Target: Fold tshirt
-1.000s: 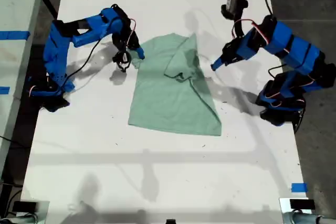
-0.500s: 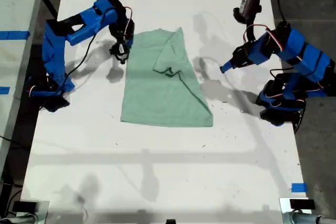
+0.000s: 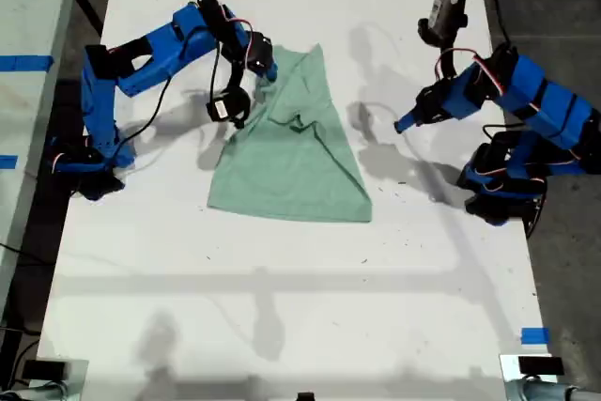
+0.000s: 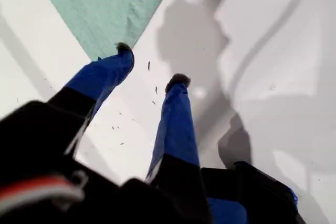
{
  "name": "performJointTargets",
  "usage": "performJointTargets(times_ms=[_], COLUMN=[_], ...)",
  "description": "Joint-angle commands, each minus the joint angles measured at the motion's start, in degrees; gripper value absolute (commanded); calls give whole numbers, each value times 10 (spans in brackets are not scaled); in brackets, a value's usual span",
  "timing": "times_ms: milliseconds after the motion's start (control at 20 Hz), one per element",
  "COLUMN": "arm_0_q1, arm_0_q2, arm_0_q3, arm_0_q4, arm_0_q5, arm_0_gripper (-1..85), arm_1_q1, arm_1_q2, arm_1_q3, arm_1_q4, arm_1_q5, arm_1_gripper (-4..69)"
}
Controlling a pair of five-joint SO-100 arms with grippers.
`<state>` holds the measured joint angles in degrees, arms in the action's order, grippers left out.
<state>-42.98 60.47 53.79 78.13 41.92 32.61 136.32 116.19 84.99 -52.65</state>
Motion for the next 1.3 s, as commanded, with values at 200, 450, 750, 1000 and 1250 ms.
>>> performJointTargets(times_ms=[200,450,750,1000,1250], arm_0_q1=[41,43,103,192,220], arm_0_q2=[-69,50,302,396,400], arm_0_q3=[-39,-27,225,395,442], arm_0_q4=[-128,-63,23,6,-14], arm_0_q5=[33,23,-71,-149,-185], arm_0_gripper=[374,416,197,264,323], arm_1_q1=[-25,-59,-135,-189,-205], arm_1_q2=[18,24,33,-44,-169], arm_1_q3=[18,36,43,64,55], arm_1_q4=[-42,-39,-40,-96,-172], arm_1_q5=[36,69,64,76,94], arm_1_gripper=[169,165,235,367,374])
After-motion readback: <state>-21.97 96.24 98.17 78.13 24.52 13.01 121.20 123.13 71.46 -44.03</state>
